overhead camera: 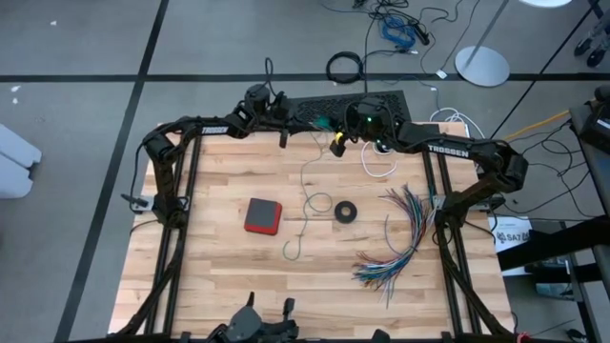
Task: Coiling cords
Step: Coil the green wire cable on the spool
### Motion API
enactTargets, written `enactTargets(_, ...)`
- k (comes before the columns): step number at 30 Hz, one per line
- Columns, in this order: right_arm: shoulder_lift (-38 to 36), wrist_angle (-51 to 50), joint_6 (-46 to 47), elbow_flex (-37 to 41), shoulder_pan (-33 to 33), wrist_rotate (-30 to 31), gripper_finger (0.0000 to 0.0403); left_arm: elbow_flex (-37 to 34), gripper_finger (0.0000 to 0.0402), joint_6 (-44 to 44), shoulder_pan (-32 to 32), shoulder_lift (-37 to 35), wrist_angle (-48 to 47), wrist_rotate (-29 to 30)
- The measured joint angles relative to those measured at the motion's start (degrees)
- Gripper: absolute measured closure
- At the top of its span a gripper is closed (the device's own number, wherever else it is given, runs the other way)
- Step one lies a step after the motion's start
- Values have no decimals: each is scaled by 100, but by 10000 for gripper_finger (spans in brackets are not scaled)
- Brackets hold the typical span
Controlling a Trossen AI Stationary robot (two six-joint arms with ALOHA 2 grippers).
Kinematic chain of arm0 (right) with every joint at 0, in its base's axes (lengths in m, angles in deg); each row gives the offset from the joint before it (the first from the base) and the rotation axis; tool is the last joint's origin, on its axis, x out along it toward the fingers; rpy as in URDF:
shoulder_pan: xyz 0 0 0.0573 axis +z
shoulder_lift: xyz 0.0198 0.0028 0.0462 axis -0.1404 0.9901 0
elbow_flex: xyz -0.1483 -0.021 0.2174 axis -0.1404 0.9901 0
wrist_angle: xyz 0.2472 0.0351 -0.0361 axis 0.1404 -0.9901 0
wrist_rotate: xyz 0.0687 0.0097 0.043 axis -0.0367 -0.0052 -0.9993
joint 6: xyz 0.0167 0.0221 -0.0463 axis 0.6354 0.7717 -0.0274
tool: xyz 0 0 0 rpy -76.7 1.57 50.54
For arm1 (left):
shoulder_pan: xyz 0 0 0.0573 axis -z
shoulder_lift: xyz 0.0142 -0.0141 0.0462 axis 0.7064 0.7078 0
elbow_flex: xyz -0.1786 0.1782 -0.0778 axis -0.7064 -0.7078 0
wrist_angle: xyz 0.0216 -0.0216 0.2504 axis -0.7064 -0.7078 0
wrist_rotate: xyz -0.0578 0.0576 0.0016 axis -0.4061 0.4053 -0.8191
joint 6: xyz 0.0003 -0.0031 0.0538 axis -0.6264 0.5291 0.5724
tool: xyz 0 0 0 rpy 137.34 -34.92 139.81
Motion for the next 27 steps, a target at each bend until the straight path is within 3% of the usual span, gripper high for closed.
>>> enactTargets(14, 7, 102, 87, 0, 4, -156, 403, 6, 402, -7, -148, 0, -215, 204)
enactTargets(27, -24, 307, 137, 0, 109, -768, 403, 8, 402, 2, -394, -2, -503, 577)
